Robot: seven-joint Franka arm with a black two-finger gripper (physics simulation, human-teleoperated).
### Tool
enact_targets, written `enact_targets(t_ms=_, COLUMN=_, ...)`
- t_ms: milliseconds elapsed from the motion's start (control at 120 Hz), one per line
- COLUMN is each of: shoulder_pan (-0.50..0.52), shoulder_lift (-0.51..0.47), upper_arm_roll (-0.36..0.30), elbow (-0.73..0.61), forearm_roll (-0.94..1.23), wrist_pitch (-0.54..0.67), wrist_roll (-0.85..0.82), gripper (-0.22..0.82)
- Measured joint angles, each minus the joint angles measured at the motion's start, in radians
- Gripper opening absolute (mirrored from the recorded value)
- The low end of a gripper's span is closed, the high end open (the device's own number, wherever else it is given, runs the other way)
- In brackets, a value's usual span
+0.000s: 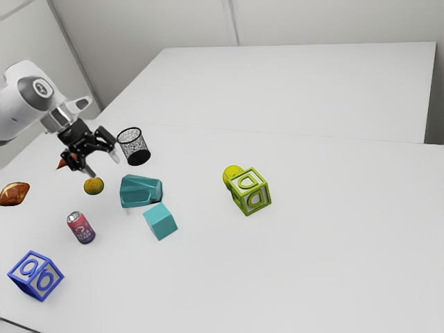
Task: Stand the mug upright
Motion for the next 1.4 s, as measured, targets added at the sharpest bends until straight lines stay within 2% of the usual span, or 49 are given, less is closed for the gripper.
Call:
enact_targets(t_ms=158, shoulder_pan=0.013, shoulder_lift=0.088, upper_arm_roll=0.026, elbow=0.031, forearm_roll=-0.079, wrist_pitch=0.005, wrist_roll=0.052, gripper=0.6)
enact_targets(t_ms=558, shoulder_pan=0.012, shoulder_lift=0.252, upper_arm_roll=0.028, elbow=0.138, forearm_roll=-0.204, wrist_pitch=0.012, wrist_roll=0.17, gripper=0.6)
enact_targets(t_ms=992, shoulder_pan=0.004, shoulder_lift=0.301, upper_arm_roll=0.025, elbow=0.137, forearm_roll=-0.359, wrist_pitch=0.02, wrist_roll=0.237, gripper=0.6)
enact_targets(t_ms=1025, shoulder_pan=0.003, shoulder_lift=0.303, upper_arm_roll=0.025, elbow=0.137, forearm_roll=-0.363, wrist_pitch=0.021, wrist_roll=0.24, gripper=0.54)
enact_targets(t_ms=1150, shoulder_pan=0.0, shoulder_lift=0.3, upper_arm_roll=0.021, elbow=0.136, forearm_roll=-0.359, wrist_pitch=0.047, wrist_roll=0.248, gripper=0.2)
enact_targets(t_ms=1208, shoulder_pan=-0.003, shoulder_lift=0.298, upper_arm_roll=0.02, elbow=0.137, forearm_roll=-0.359, wrist_pitch=0.056, wrist_roll=0.252, gripper=0.09)
enact_targets(t_ms=1275, shoulder_pan=-0.007, shoulder_lift=0.296, upper_arm_roll=0.016, elbow=0.139, forearm_roll=-0.358, wrist_pitch=0.065, wrist_roll=0.255, gripper=0.01)
enact_targets(t_ms=1400, shoulder_pan=-0.011, shoulder_lift=0.287, upper_arm_roll=-0.004, elbow=0.14, forearm_roll=-0.356, wrist_pitch=0.087, wrist_roll=0.256, gripper=-0.06)
